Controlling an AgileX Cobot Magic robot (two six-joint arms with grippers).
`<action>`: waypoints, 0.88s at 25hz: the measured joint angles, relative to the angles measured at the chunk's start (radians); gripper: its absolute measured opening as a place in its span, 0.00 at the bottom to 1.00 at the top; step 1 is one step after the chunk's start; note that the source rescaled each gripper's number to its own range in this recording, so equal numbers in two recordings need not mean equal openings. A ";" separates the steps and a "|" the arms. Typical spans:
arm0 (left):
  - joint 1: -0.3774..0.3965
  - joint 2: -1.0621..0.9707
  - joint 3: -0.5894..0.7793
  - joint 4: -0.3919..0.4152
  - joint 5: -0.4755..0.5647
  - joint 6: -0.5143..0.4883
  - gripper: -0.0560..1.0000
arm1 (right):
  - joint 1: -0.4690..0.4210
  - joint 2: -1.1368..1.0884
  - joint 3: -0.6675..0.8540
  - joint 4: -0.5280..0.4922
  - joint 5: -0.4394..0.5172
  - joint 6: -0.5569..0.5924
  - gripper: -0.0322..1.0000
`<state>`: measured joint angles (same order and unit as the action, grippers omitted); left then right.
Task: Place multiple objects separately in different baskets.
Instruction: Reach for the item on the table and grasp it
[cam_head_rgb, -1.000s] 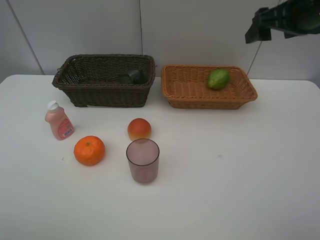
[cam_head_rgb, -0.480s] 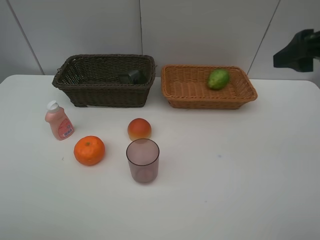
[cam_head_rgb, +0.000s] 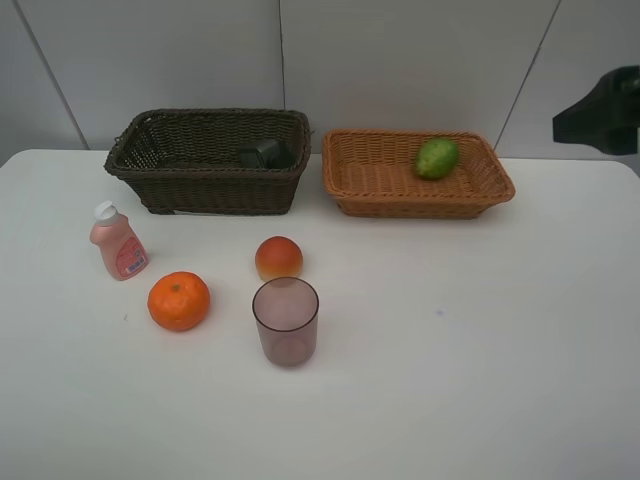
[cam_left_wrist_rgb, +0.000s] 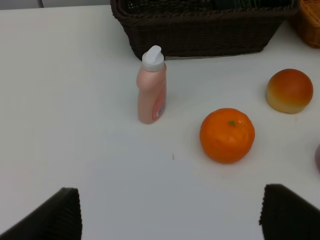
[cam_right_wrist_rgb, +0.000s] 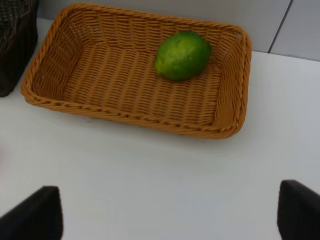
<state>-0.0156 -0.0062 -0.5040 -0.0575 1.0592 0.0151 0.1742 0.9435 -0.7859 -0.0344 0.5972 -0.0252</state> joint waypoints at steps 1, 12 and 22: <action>0.000 0.000 0.000 0.000 0.000 0.000 0.93 | 0.000 0.000 0.000 0.000 0.000 -0.012 1.00; 0.000 0.000 0.000 0.000 0.000 0.000 0.93 | 0.000 -0.052 0.000 0.005 0.123 -0.042 1.00; 0.000 0.000 0.000 0.000 0.000 0.000 0.93 | 0.000 -0.319 0.000 0.005 0.420 0.002 1.00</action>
<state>-0.0156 -0.0062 -0.5040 -0.0575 1.0592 0.0151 0.1742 0.6250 -0.7859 -0.0297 1.0171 -0.0233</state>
